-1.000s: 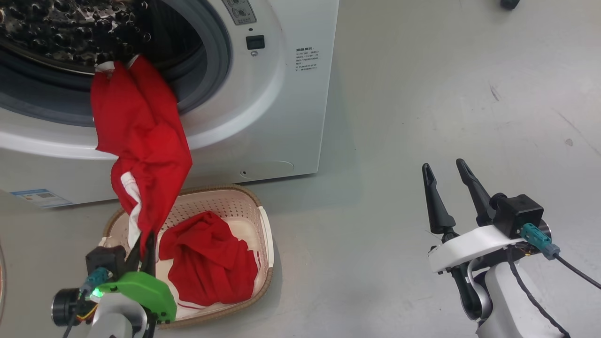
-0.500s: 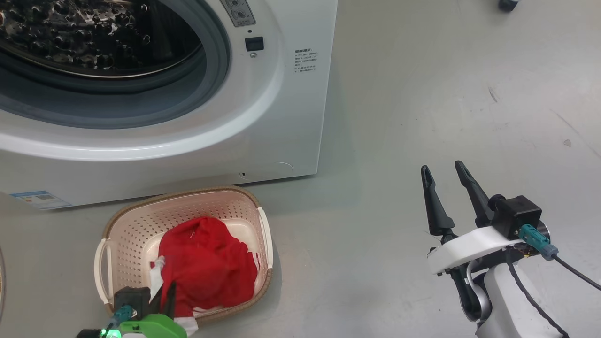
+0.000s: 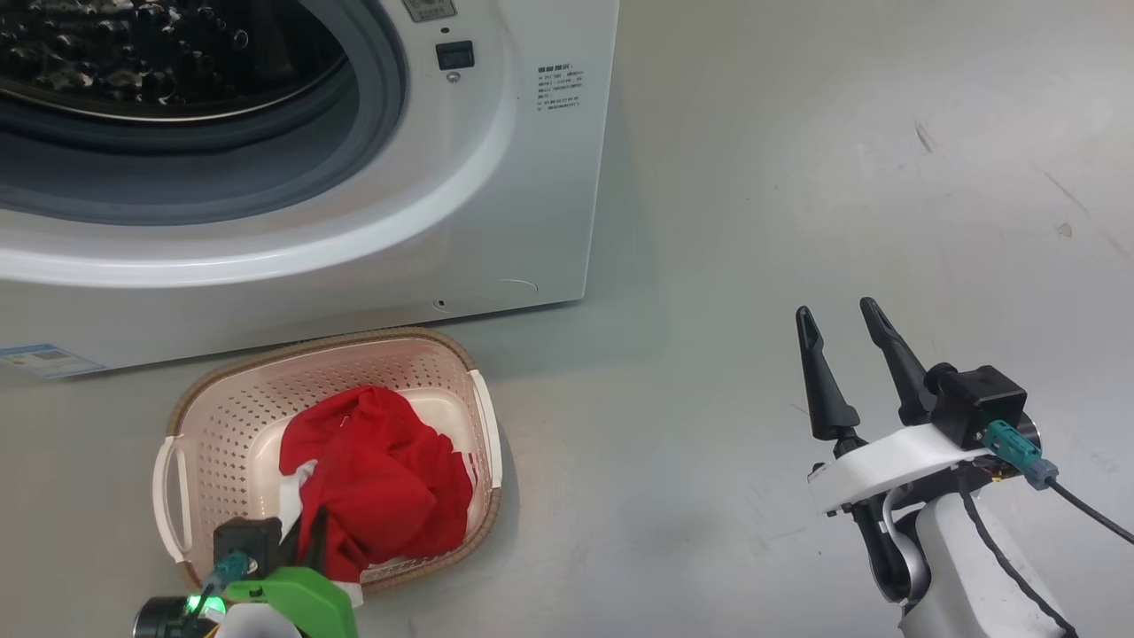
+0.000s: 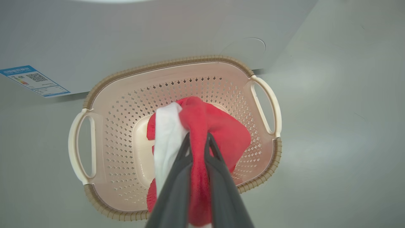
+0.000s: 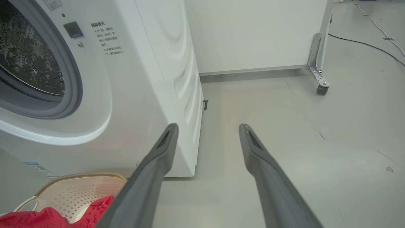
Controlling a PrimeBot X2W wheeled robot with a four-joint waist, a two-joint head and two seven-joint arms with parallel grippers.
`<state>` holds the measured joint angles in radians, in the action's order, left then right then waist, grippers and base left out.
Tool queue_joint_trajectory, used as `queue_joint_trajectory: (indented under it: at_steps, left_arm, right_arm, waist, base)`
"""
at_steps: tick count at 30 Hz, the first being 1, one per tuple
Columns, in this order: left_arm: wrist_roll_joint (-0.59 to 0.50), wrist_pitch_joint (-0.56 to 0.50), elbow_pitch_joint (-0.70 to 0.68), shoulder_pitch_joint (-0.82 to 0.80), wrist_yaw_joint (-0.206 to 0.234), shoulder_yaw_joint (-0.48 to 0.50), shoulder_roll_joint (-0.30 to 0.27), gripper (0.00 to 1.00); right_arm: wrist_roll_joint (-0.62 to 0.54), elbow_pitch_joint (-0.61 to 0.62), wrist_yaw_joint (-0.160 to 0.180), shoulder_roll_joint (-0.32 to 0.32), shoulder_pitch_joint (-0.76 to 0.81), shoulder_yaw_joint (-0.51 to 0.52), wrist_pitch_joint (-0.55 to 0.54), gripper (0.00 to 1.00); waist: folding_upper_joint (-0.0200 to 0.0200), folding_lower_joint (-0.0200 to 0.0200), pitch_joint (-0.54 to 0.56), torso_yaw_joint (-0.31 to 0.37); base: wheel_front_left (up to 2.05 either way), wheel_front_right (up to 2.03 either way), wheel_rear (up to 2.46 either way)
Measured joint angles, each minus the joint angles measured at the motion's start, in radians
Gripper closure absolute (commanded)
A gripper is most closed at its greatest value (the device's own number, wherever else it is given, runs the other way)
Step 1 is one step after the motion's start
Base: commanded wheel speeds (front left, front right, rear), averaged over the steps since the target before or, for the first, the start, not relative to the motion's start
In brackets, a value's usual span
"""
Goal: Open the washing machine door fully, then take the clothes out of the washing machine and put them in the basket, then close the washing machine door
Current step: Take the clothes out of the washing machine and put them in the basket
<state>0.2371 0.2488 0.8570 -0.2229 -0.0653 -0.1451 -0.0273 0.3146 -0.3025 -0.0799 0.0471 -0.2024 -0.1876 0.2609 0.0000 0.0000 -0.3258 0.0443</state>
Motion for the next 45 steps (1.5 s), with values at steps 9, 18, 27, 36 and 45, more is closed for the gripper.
queue_joint_trajectory:
  at_steps: [9,18,27,36,45]
  left_arm:
    - [0.000,0.000,-0.026,-0.112,0.017,0.012,0.000,1.00]
    - [-0.002,0.000,-0.041,-0.180,0.025,0.025,-0.015,1.00]
    - [-0.011,0.000,-0.038,-0.247,0.017,0.025,-0.015,1.00]
    - [-0.011,0.000,0.010,-0.291,0.021,0.042,-0.019,0.00]
    - [-0.030,0.000,0.065,-0.296,0.051,0.047,-0.028,0.00]
  right_arm:
    - [-0.001,0.019,0.000,0.000,-0.019,0.002,0.000,0.00]
    - [-0.001,0.047,0.001,0.000,-0.045,0.012,0.000,0.00]
    - [-0.015,0.081,0.003,0.000,-0.088,0.026,0.000,0.00]
    - [-0.015,0.091,0.002,0.000,-0.123,0.028,0.000,0.00]
    - [-0.015,0.079,0.002,0.000,-0.126,0.048,0.000,0.00]
  waist:
    - [0.0000,0.0000,-0.071,0.017]
    - [0.0000,0.0000,-0.161,0.041]
    - [0.0000,0.0000,-0.276,0.052]
    - [0.0000,0.0000,-0.362,0.053]
    - [0.0000,0.0000,-0.360,0.042]
  base:
    - [0.00,0.00,0.00]
    - [0.00,0.00,0.00]
    - [0.00,0.00,0.00]
    - [0.00,0.00,0.00]
    - [0.00,0.00,0.00]
